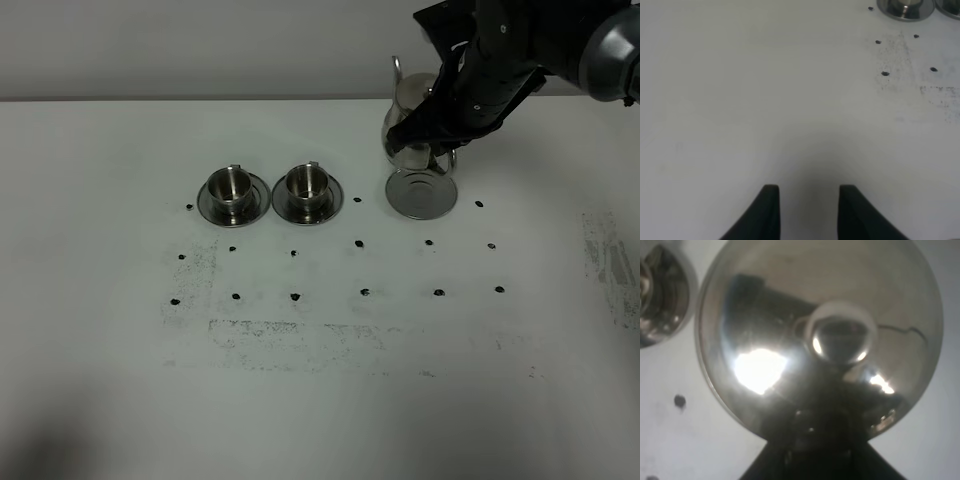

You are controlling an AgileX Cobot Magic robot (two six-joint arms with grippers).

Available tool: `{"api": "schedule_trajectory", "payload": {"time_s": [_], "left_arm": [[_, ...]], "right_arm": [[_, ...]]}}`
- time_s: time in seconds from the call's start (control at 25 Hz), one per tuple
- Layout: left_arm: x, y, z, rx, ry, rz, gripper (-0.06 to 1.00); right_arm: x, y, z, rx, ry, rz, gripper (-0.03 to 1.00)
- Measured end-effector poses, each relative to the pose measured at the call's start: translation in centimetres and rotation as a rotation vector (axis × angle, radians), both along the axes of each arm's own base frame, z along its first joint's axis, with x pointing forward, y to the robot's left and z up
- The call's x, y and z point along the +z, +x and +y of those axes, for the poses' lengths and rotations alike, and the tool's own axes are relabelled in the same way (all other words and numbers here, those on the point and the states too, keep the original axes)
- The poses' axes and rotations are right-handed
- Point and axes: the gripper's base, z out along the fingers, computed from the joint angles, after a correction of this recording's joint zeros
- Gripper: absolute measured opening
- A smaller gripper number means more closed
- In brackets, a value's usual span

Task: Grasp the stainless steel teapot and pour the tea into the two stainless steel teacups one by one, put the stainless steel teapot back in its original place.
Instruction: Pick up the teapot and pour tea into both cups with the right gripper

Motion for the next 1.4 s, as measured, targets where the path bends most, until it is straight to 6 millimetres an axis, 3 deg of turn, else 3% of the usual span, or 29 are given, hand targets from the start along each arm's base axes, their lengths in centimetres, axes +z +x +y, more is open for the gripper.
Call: {"api": "schedule_trajectory", "payload": {"time_s": [0.08,0.4,0.56,0.76,0.96,1.4], "left_arm": [[0.0,0.0,0.0,0.0,0.0,0.0,0.28],[0.0,0.0,0.0,0.0,0.0,0.0,0.28],[0.0,0.0,0.0,0.0,0.0,0.0,0.28],[0.0,0.0,0.0,0.0,0.0,0.0,0.28],[0.0,0.0,0.0,0.0,0.0,0.001,0.28],[0.0,0.0,0.0,0.0,0.0,0.001,0.28]], "right_arm": [[0.6,-0.3,0.9,0.071,-0.019,-0.002,0.22],[6.5,-0.8,5.4,0.453,-0.1,-0.167,0.22],[6.2,0.2,7.6,0.58,-0.145,-0.194,0.22],[4.1,1.7,10.3,0.737,-0.211,-0.221,0.22],[3.3,1.9,12.4,0.871,-0.283,-0.286,0.22],[2.8,2.5,13.5,1.105,-0.463,-0.424,0.22]]}}
